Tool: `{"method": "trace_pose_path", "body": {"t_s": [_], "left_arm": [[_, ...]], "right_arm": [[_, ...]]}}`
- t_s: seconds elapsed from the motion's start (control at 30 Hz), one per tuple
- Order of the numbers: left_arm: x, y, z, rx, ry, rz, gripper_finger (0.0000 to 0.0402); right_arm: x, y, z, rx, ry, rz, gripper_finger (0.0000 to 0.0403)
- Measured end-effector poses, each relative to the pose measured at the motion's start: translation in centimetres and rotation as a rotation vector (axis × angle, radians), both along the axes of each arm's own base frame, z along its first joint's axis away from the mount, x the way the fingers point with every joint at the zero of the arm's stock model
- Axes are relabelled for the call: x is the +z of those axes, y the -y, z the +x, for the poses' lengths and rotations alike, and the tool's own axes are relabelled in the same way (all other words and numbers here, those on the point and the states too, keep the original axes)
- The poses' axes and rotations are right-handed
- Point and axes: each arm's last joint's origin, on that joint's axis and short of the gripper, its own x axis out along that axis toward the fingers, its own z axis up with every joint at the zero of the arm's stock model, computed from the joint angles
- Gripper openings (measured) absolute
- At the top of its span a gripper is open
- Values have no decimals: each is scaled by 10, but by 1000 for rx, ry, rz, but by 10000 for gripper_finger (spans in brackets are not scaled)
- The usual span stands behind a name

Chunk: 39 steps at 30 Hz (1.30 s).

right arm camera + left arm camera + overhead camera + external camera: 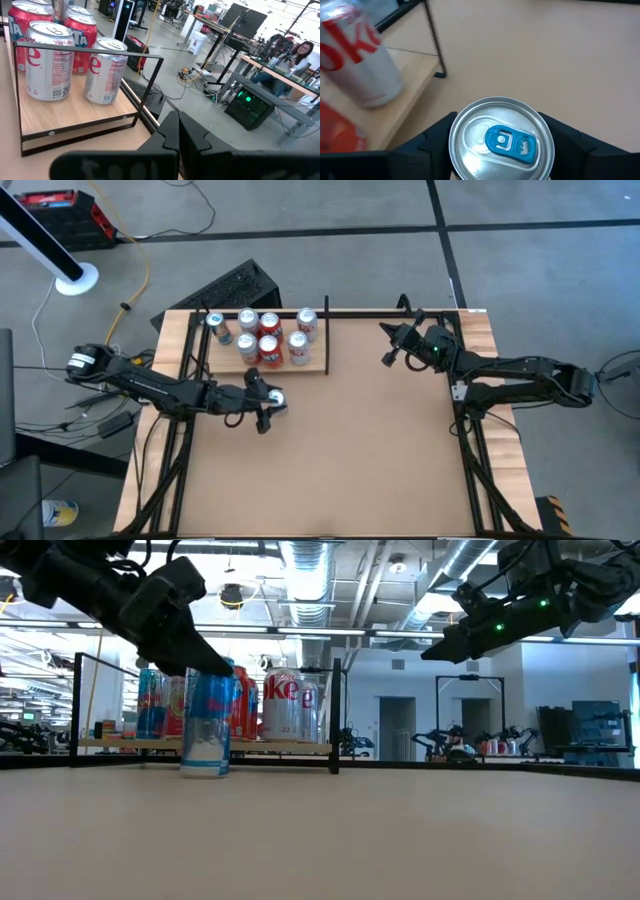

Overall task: Place canned beverage on shelf
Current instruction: Put the blue soda can on the shelf aligned with the other blue soda can

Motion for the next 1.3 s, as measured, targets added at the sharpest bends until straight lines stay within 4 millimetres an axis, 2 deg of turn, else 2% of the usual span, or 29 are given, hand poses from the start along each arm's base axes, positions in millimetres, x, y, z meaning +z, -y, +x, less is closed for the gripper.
{"method": "trace_pose_path", "body": {"t_s": [0.1, 0.33, 0.47, 0.93, 1.17, 1.3], "left_arm": [[2, 2, -1, -96, -3, -5, 218], [15, 10, -7, -443, 38, 28, 218], [16, 13, -8, -542, 50, 8, 218], [2, 16, 0, -575, -20, -92, 218], [7, 16, 2, -467, 53, -266, 301], [7, 16, 3, -448, 54, -319, 315]], "right_arm": [[0, 0, 0, 0, 0, 0, 20], [0, 0, 0, 0, 0, 0, 20], [0, 0, 0, 1, 0, 0, 20], [0, 0, 0, 1, 0, 0, 20], [0, 0, 0, 1, -1, 0, 20], [-1, 0, 0, 1, -6, 3, 20]]}}
